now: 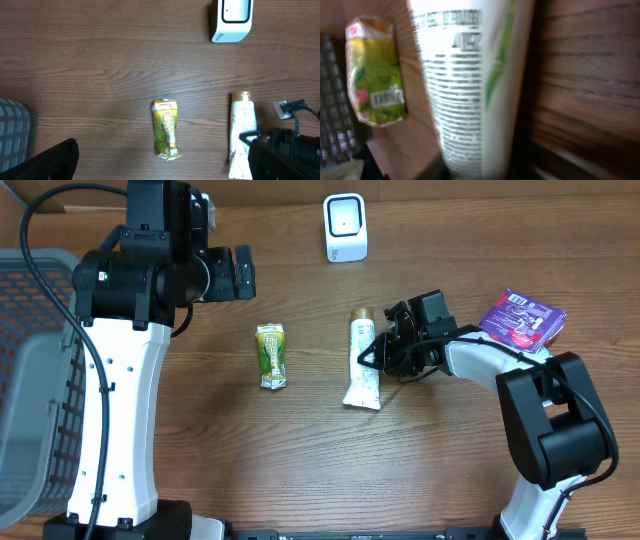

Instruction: Scan the item barcode

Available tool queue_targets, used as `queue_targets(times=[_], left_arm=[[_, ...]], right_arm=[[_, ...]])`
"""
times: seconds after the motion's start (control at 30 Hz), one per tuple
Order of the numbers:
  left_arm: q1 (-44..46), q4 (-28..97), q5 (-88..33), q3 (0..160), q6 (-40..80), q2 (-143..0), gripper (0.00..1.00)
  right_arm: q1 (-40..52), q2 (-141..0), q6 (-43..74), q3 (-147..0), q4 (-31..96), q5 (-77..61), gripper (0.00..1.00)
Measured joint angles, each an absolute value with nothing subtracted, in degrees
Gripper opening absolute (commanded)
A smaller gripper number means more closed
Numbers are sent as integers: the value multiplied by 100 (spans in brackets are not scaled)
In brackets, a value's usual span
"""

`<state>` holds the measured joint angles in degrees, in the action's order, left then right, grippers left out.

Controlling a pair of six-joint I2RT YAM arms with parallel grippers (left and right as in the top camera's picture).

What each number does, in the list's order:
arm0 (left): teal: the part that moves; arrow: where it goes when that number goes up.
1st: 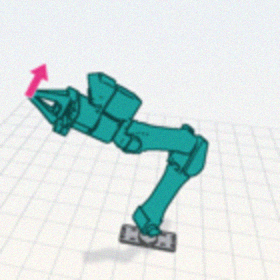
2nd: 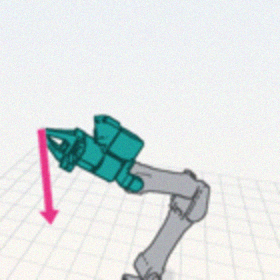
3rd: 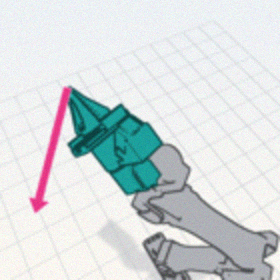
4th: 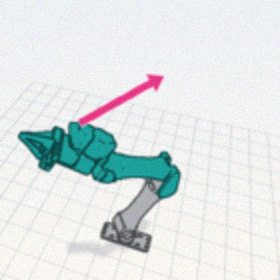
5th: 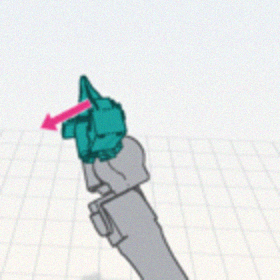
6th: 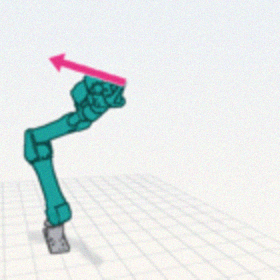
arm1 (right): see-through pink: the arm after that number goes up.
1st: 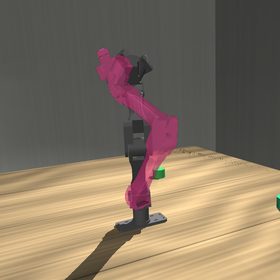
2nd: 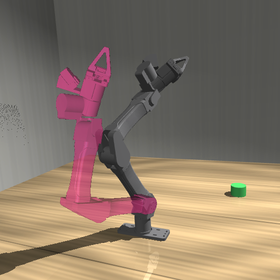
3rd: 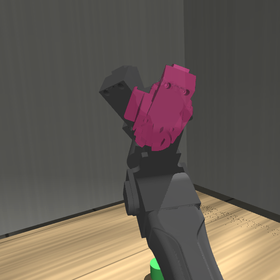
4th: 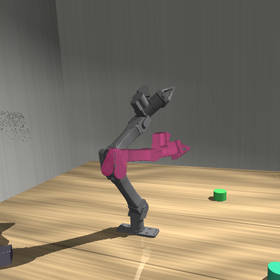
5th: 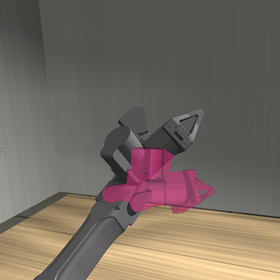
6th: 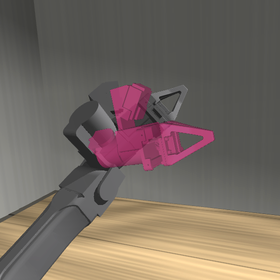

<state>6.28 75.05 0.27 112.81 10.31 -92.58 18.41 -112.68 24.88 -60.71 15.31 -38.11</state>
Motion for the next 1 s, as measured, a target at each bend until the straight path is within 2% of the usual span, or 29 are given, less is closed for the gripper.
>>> queue_targets(times=[0.13,0.33,0.53,0.7,1.0], left_arm=[[628,7502,27,11281,1031,-9258,99],[628,7502,27,11281,1031,-9258,99],[628,7502,27,11281,1031,-9258,99],[628,7505,27,11281,1031,-9258,100],[628,7502,30,11281,1031,-9258,100]], right_arm=[[1835,-11273,2532,-6071,1503,-3903,17],[1813,-11279,2526,-6069,1531,-4047,4],[1678,-11133,2314,-6060,1730,-4272,4],[1640,-10173,2191,-6106,2305,-4344,4],[1643,-8733,2095,-7367,3564,-4619,4]])
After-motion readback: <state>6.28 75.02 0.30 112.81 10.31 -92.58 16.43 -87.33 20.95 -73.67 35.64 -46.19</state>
